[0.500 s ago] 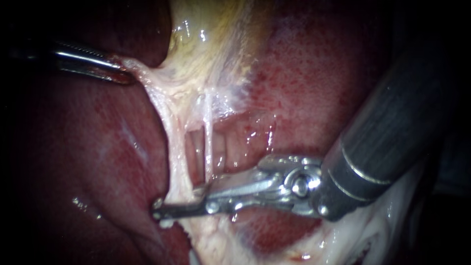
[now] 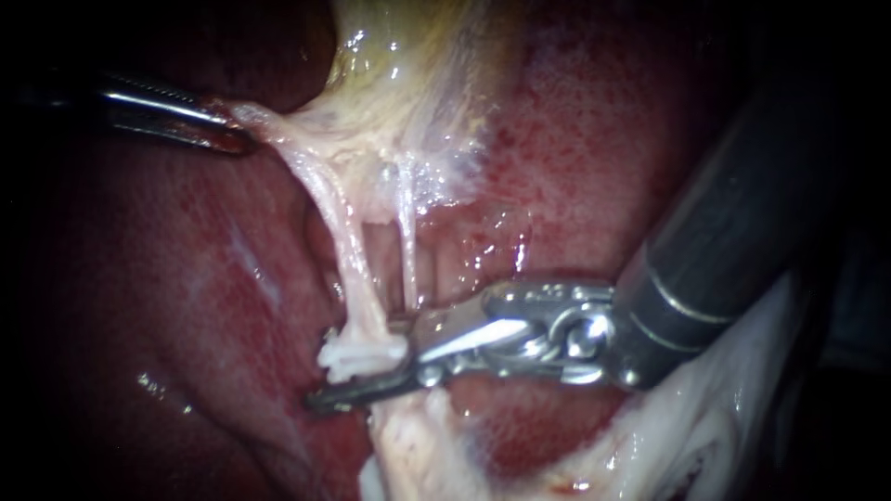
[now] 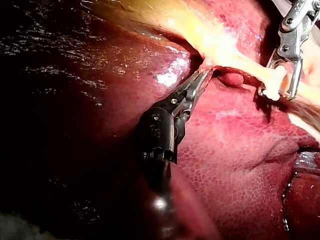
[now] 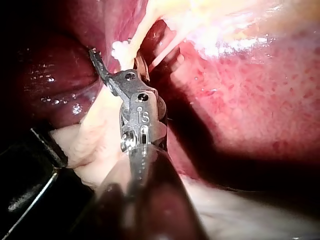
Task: Going back second clip left tube
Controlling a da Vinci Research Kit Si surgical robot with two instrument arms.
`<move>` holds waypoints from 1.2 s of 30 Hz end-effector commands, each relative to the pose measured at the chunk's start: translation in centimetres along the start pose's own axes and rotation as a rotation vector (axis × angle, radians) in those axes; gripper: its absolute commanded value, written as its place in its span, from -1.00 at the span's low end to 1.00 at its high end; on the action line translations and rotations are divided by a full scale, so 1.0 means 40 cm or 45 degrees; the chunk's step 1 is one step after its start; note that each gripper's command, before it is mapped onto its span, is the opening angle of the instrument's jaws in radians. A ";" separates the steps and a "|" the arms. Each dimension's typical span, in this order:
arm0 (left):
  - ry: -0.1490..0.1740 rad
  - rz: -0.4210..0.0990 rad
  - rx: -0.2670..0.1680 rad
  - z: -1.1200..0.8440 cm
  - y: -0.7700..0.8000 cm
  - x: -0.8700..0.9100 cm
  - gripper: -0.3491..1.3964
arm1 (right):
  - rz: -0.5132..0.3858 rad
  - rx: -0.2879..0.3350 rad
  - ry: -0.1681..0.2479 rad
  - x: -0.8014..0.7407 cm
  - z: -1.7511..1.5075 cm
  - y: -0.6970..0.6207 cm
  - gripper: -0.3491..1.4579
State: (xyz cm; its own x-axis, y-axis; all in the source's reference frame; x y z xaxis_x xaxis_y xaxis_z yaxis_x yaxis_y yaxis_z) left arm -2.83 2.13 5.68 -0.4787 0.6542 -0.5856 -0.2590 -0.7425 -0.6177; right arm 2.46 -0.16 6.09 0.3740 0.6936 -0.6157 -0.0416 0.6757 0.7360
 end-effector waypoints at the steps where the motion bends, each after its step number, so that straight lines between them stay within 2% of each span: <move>1: 0.000 0.001 -0.001 -0.0001 0.0001 0.0001 -1.00 | -0.022 -0.010 0.003 -0.0002 -0.0011 0.0002 -0.08; 11: 0.000 0.001 0.001 -0.0007 0.0000 0.0000 -1.00 | -0.174 -0.018 0.007 0.0019 -0.0160 -0.0012 -0.07; 18: 0.000 0.001 0.001 -0.0008 0.0000 -0.0001 -1.00 | -0.308 -0.071 0.013 0.0020 -0.0278 -0.0024 -0.06; 27: 0.001 0.001 0.004 -0.0010 -0.0001 0.0000 -1.00 | -0.388 -0.082 0.010 0.0018 -0.0414 -0.0030 -0.06; 36: 0.002 0.002 0.013 0.0013 0.0004 -0.0005 -1.00 | -0.430 -0.073 0.012 0.0029 -0.0476 -0.0021 -0.06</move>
State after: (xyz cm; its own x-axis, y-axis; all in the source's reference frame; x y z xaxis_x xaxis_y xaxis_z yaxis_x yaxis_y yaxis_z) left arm -2.89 2.08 5.72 -0.4772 0.6539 -0.5870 -0.2680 -0.7445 -0.6115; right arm 0.72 0.35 5.42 0.3672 0.4305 -0.8245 0.0292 0.8807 0.4728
